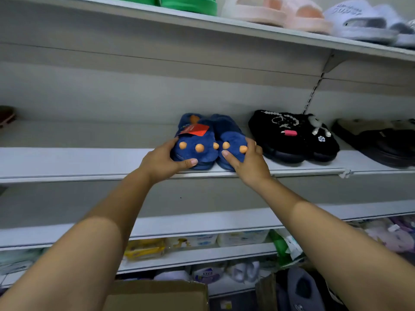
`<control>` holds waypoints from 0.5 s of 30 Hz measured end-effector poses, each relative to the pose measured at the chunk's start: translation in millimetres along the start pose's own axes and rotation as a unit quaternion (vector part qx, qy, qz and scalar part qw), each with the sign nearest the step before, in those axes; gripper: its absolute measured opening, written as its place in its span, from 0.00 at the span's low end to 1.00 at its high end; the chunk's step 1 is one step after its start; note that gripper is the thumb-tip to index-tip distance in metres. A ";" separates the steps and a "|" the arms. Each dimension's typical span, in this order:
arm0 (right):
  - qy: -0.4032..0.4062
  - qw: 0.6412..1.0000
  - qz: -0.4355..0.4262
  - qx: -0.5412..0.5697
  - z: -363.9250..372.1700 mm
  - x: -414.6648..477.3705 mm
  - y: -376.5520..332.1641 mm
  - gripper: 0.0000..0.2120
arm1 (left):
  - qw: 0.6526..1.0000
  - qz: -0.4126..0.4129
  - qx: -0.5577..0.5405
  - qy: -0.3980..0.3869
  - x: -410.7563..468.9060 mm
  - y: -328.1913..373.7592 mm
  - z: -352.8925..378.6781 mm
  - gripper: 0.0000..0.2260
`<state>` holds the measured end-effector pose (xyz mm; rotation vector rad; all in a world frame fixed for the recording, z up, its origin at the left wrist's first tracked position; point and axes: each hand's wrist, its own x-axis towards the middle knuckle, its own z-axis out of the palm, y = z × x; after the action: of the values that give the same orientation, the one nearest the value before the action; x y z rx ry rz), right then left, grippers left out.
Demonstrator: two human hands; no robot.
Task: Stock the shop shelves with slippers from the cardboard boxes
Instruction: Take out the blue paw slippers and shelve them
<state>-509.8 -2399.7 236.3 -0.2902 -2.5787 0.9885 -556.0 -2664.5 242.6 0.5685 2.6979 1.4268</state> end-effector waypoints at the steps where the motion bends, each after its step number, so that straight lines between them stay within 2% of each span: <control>1: 0.001 1.000 0.002 -0.004 0.3 4.7 1.1 0.40 | 1.000 0.004 0.015 0.015 -1.3 -0.6 2.3 0.33; 6: 0.025 0.999 -0.013 0.022 5.3 12.5 7.5 0.37 | 0.995 0.024 0.067 0.063 2.5 -7.3 6.2 0.35; 11: 0.069 0.997 -0.037 0.020 12.5 9.8 15.9 0.33 | 0.994 0.045 0.091 0.052 9.6 -17.0 6.4 0.32; 15: 0.073 0.996 -0.042 0.012 15.3 10.8 17.0 0.33 | 0.991 0.041 0.104 0.069 8.2 -15.1 9.0 0.33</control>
<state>-524.8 -2393.1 217.0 -0.2364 -2.4248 0.9317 -566.4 -2662.3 226.4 0.6202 2.9903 1.2535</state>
